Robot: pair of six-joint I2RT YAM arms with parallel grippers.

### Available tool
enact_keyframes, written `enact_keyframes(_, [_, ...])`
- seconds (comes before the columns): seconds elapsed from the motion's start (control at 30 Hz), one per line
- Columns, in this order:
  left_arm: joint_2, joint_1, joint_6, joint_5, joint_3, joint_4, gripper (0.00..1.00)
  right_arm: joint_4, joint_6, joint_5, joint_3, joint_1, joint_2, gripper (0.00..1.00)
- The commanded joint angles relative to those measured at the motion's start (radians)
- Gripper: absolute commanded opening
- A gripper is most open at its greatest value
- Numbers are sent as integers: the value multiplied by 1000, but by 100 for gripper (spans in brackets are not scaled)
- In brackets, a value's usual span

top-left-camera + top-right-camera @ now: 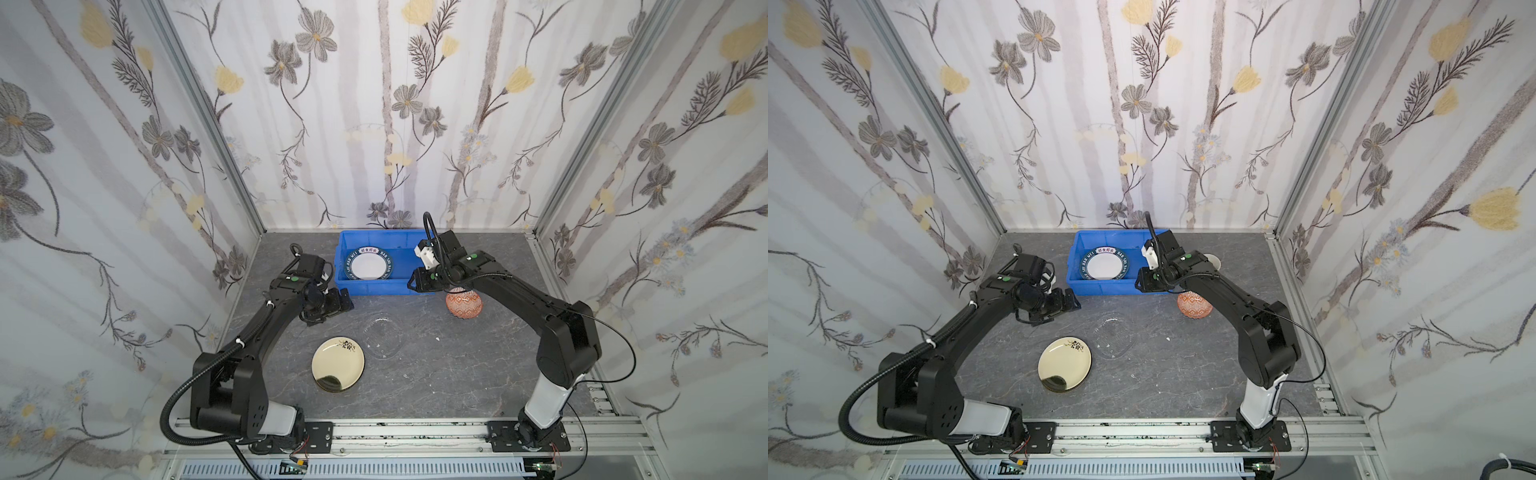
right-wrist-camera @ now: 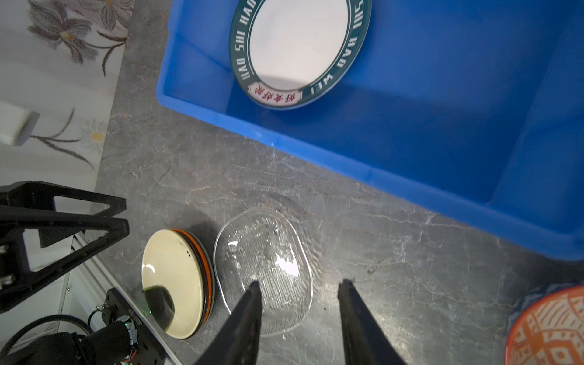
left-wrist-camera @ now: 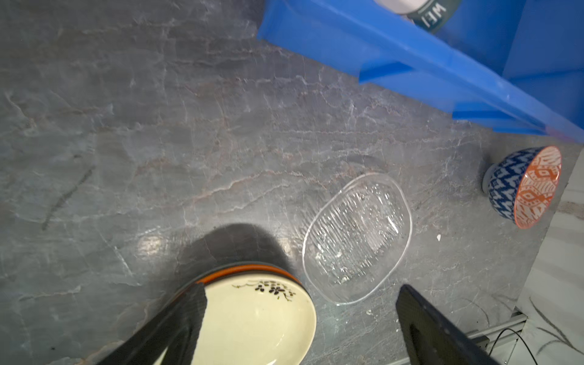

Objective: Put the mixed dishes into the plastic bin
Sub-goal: 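Move both grippers down to the clear glass dish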

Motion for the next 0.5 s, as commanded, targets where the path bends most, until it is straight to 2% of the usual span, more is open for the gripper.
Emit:
enact_keyframes(0.0, [-127, -64, -116, -69, -88, -39, 97, 106, 41, -26, -144, 43, -88, 41])
enact_keyframes(0.1, [-266, -137, -211, -96, -174, -45, 97, 163, 72, -22, -281, 100, -162, 41])
enact_keyframes(0.27, [-405, -218, -305, -141, -245, -72, 97, 256, 142, -15, -441, 144, -223, 41])
enact_keyframes(0.37, [-414, -228, -297, -161, -229, -81, 97, 317, 176, -30, -505, 145, -241, 42])
enact_keyframes(0.47, [-337, -228, -246, -165, -164, -94, 99, 344, 182, -43, -523, 145, -233, 43])
